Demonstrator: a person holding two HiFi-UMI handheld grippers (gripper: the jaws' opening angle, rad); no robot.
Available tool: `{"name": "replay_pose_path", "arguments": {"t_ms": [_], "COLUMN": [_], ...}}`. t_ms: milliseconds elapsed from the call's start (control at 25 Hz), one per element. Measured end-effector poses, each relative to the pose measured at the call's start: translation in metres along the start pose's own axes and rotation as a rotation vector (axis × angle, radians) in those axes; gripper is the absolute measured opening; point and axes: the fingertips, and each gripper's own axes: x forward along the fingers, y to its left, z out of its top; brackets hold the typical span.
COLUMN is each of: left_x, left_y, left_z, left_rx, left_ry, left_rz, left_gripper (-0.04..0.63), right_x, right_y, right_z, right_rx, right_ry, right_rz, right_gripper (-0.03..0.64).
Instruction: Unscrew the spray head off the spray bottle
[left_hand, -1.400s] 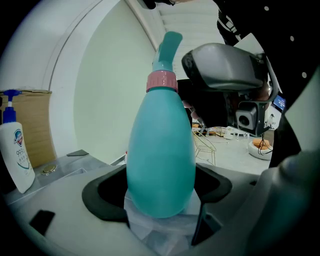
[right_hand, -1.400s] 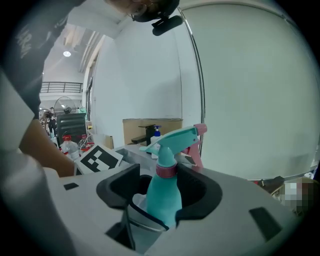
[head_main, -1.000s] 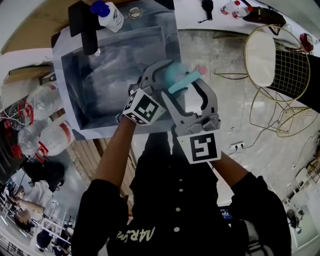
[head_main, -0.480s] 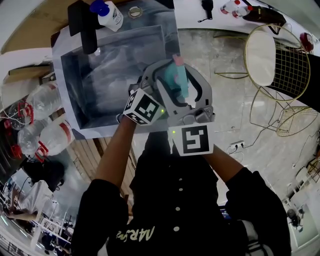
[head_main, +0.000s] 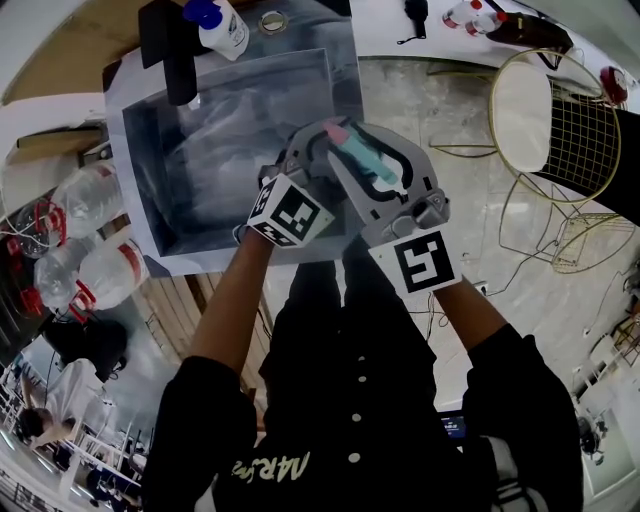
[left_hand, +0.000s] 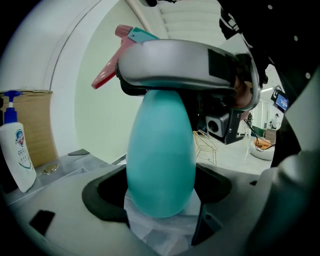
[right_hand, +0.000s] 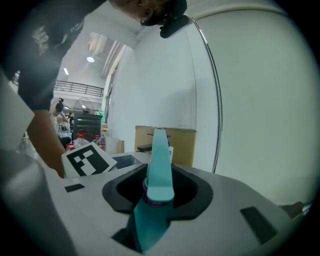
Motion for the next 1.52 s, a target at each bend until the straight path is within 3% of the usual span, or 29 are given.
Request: {"name": "replay_pose_path", "arguments": {"t_ms": [360,520,640,720,920,1000,1120,1240,1400,1520], "left_x": [-0.002,-0.002,-0.002,-0.003,-0.003,-0.003,-0.003,-0.003,-0.003,-0.003], "left_y": [-0.007,-0.009,-0.009,-0.009,-0.009,-0.009,-0.009,-0.009,-0.008,-0.008], "left_z": [-0.001,-0.001,-0.002,-0.002,-0.002,-0.002,-0.002,-0.001,-0.002,-0.002], "left_rx": [0.022,0.025,0.025,0.023,0.021,0.02,0.019,0.02,0.02,0.017], "left_ry": [-0.008,-0.007,-0.007,-0.009,-0.008,-0.007,-0.007,-0.008,-0.007,-0.003], "left_rz": [-0.047,-0.054,-0.053,-0.053,-0.051,-0.05,-0.049,-0.049,-0.047,-0.043], "left_gripper": [0.405,0.405,0.405,0.405,0.405,0.405,0.405,0.405,0.405,0.405], "right_x": [-0.013,-0.015,-0.014,-0.013,-0.028,-0.039,-0.064,-0.084,-0.071,-0.053], "right_y": [0.026,0.028,0.025,0.019,0.0,-0.011,-0.024,-0.005,0.037,0.037], "right_z": [0.0,-0.001,-0.003,0.002,0.011,0.01,0.005,-0.004,-0.012,-0.011], "right_rx": [-0.095,-0.078,-0.048,0.004,0.1,0.133,0.202,0.24,0.226,0.213], "right_ry": [-0.072,-0.066,-0.047,-0.067,-0.113,-0.106,-0.09,-0.037,0.073,0.12], "right_rz": [0.541,0.604,0.564,0.518,0.417,0.32,0.07,-0.103,-0.113,-0.138], "right_gripper": [0.14,0.143,0.156,0.226,0.274,0.295,0.296,0.257,0.268,0.281]}}
